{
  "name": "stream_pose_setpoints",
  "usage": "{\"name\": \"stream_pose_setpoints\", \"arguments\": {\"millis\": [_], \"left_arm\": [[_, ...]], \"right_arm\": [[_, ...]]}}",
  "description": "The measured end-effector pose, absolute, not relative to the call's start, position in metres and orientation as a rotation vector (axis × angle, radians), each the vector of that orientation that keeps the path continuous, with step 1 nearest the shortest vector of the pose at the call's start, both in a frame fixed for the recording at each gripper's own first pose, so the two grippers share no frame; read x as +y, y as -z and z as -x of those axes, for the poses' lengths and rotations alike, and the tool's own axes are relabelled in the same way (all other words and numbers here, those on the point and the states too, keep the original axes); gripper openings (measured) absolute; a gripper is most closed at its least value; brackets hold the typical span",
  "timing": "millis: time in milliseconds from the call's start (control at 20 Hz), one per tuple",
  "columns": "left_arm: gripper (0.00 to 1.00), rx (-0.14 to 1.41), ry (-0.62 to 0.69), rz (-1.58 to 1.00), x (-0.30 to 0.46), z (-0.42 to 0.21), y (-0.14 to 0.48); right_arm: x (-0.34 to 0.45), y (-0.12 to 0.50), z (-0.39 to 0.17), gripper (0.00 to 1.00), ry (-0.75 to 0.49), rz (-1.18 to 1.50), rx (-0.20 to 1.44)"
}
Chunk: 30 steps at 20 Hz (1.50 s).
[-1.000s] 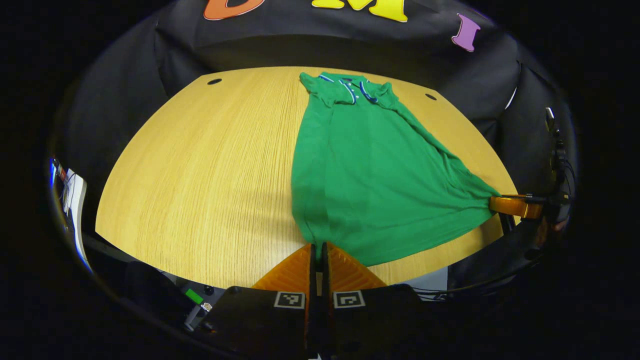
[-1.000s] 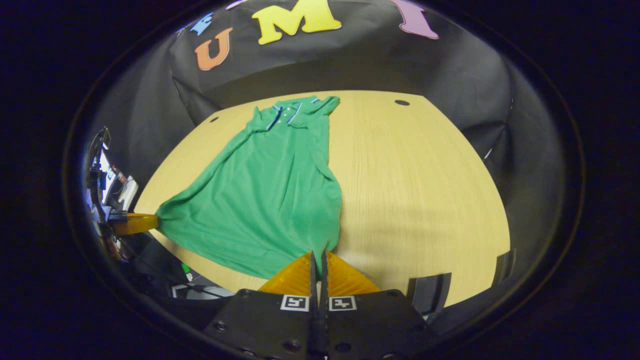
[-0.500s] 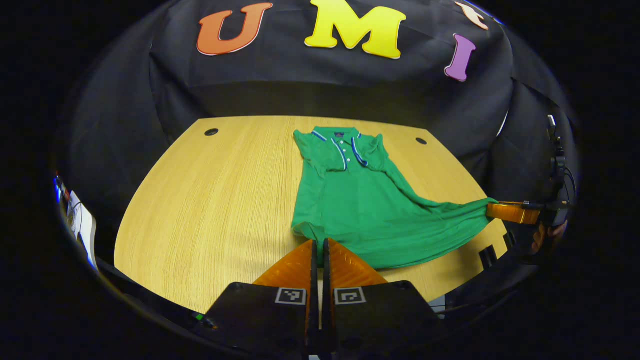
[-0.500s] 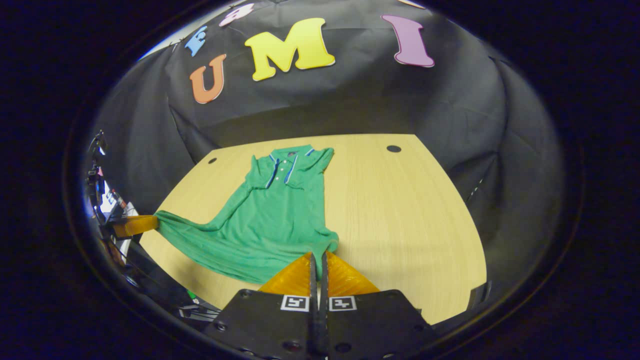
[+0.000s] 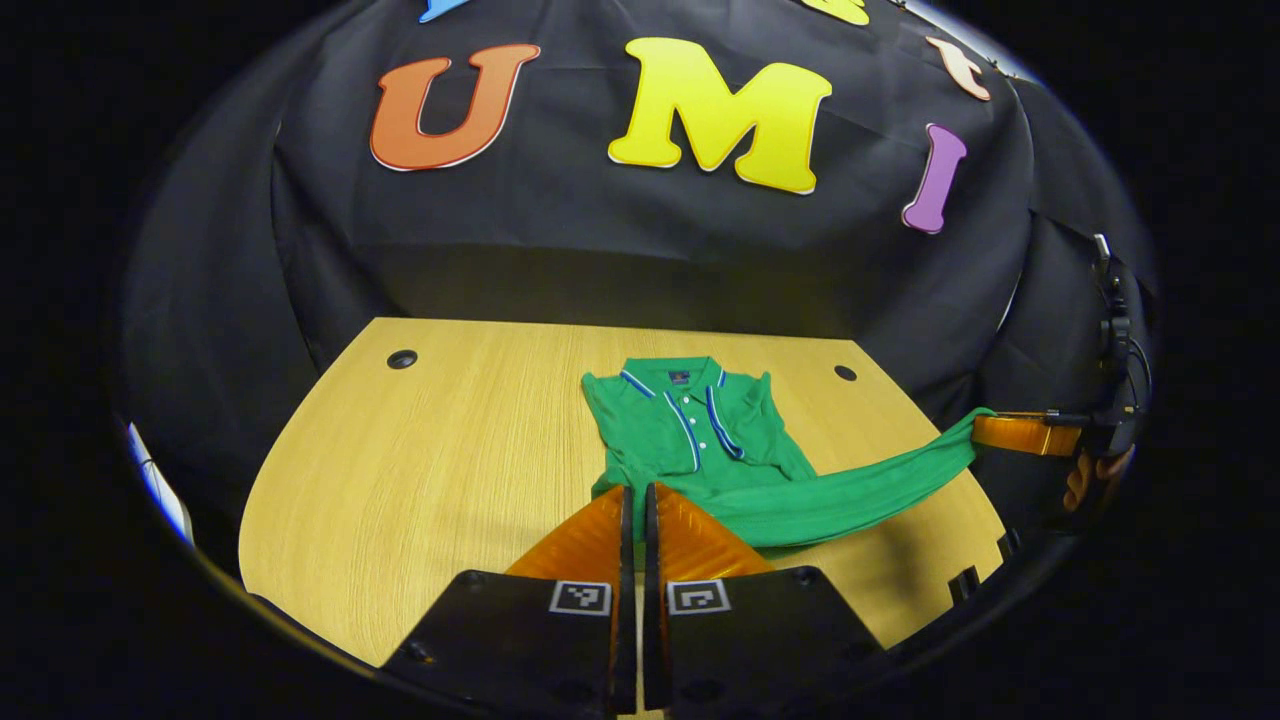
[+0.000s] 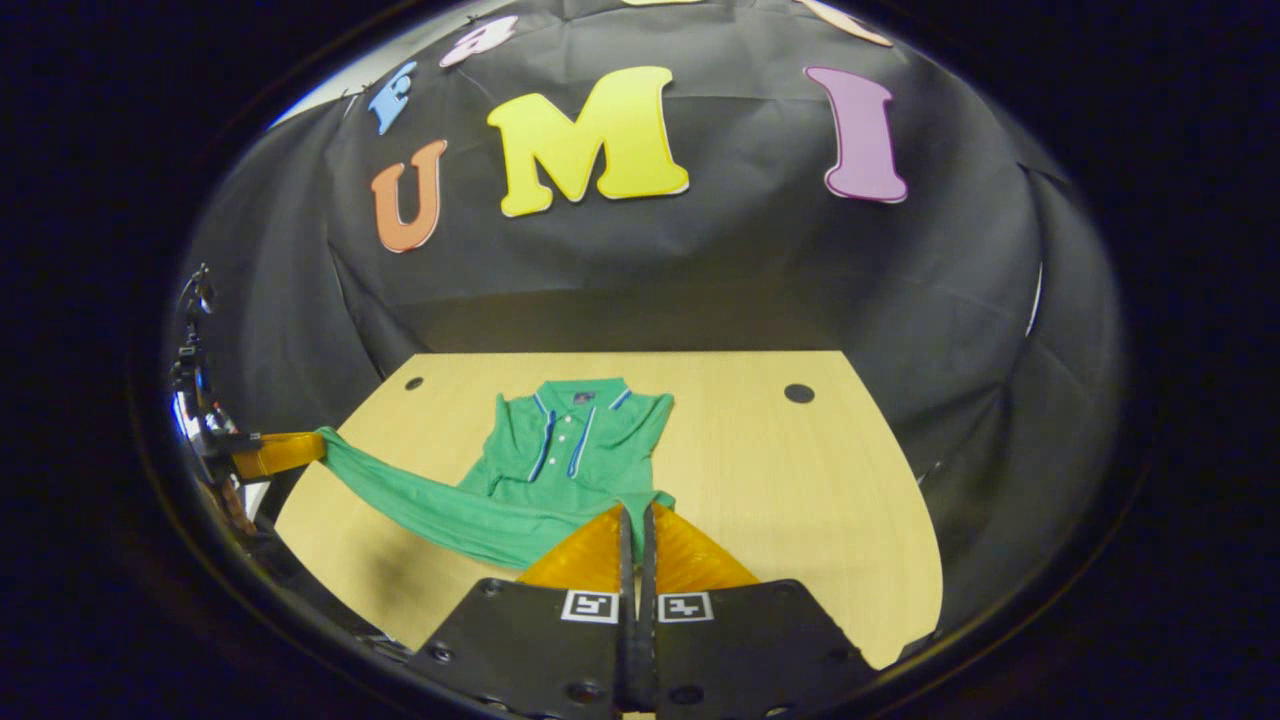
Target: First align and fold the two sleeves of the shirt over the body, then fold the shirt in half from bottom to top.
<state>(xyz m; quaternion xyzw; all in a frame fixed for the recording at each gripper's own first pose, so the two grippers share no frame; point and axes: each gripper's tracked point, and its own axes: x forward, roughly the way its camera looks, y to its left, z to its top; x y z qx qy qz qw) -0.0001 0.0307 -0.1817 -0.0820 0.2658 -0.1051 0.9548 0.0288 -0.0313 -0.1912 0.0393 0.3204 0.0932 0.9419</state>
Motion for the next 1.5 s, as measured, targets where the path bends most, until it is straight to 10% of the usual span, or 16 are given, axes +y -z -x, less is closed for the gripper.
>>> {"name": "stream_pose_setpoints", "arguments": {"millis": [800,1500], "left_arm": [[0.08,0.402,0.144,0.169,0.042,-0.196,0.182],[0.08,0.489,0.135,0.128,0.039,-0.270,0.303]], "right_arm": [[0.019,0.191,-0.235,0.00,-0.261,-0.054,0.571],[0.031,0.305,-0.315,0.00,-0.269,-0.002,0.627]]}}
